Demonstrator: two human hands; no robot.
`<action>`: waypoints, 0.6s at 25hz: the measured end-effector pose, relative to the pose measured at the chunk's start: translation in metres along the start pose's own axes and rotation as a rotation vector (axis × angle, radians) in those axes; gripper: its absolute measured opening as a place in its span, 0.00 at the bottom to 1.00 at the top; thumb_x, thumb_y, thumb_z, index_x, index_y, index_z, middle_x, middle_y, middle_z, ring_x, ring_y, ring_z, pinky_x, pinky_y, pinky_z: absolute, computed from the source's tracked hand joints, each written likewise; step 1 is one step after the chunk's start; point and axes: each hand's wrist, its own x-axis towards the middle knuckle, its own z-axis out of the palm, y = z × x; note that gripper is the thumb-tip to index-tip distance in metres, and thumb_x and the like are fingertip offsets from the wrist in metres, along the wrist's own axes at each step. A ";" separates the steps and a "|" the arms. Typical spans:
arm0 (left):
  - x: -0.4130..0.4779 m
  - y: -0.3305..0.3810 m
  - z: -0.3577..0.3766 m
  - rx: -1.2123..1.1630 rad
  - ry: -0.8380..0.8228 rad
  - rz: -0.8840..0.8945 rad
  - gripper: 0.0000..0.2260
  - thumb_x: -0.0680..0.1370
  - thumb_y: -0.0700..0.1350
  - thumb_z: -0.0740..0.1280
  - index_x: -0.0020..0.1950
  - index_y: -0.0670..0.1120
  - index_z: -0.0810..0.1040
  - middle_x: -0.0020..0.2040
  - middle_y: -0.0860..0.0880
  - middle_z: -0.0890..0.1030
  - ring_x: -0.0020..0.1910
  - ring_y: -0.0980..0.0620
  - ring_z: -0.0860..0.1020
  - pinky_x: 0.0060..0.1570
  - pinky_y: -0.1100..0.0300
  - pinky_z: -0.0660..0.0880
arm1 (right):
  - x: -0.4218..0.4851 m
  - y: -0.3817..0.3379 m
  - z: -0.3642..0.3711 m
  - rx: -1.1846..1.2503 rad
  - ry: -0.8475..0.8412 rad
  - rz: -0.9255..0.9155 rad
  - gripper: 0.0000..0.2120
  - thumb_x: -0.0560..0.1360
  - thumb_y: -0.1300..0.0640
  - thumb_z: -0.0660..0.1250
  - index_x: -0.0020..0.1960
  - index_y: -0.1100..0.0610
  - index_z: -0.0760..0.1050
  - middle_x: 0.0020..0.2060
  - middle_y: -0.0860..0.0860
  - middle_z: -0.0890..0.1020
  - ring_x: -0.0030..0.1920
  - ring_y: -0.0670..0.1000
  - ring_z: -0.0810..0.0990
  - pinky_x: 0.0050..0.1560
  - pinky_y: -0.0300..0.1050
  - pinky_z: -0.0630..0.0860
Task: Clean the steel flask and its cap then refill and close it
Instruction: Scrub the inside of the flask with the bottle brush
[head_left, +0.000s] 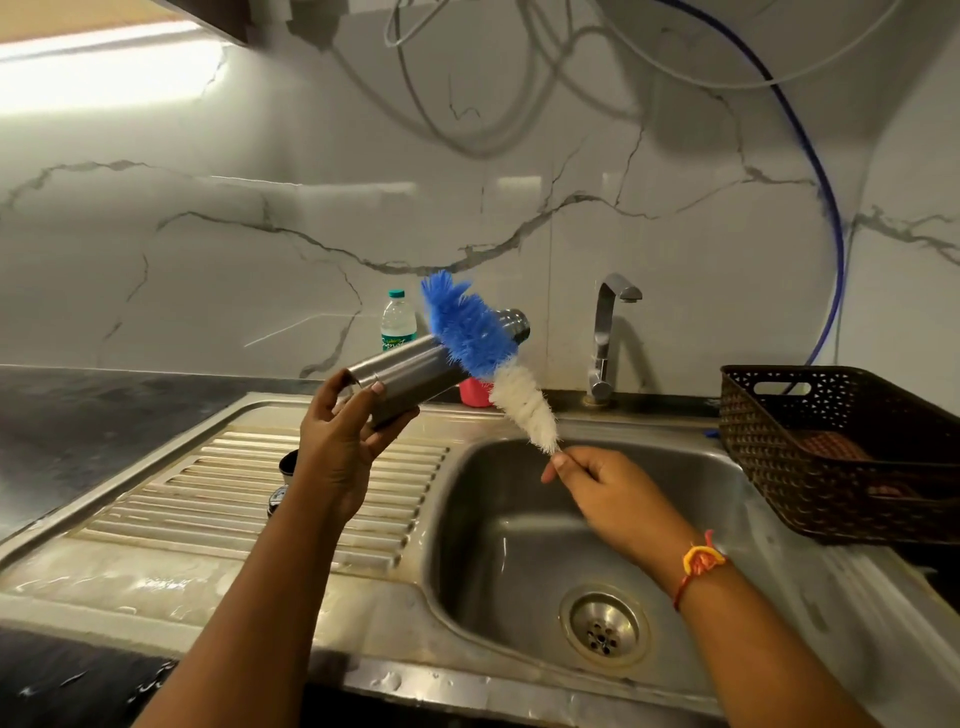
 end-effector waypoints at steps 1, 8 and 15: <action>-0.001 0.000 0.000 0.006 -0.050 -0.017 0.26 0.76 0.39 0.72 0.73 0.45 0.72 0.69 0.36 0.72 0.63 0.33 0.79 0.56 0.41 0.81 | 0.002 0.000 0.002 -0.028 -0.003 0.007 0.14 0.82 0.49 0.58 0.47 0.50 0.80 0.29 0.48 0.72 0.31 0.46 0.71 0.33 0.42 0.66; -0.001 0.000 0.001 -0.054 -0.038 0.002 0.25 0.76 0.38 0.71 0.73 0.44 0.71 0.69 0.36 0.73 0.62 0.34 0.80 0.56 0.41 0.81 | 0.007 0.008 0.003 -0.097 -0.057 0.073 0.16 0.83 0.48 0.57 0.46 0.52 0.79 0.29 0.48 0.72 0.30 0.46 0.71 0.32 0.42 0.66; -0.005 -0.005 0.007 0.080 -0.129 -0.019 0.27 0.72 0.38 0.72 0.71 0.45 0.73 0.67 0.39 0.76 0.63 0.36 0.79 0.54 0.43 0.82 | 0.011 0.004 0.003 -0.073 -0.041 0.084 0.16 0.83 0.50 0.57 0.46 0.54 0.79 0.32 0.49 0.75 0.33 0.47 0.73 0.34 0.42 0.66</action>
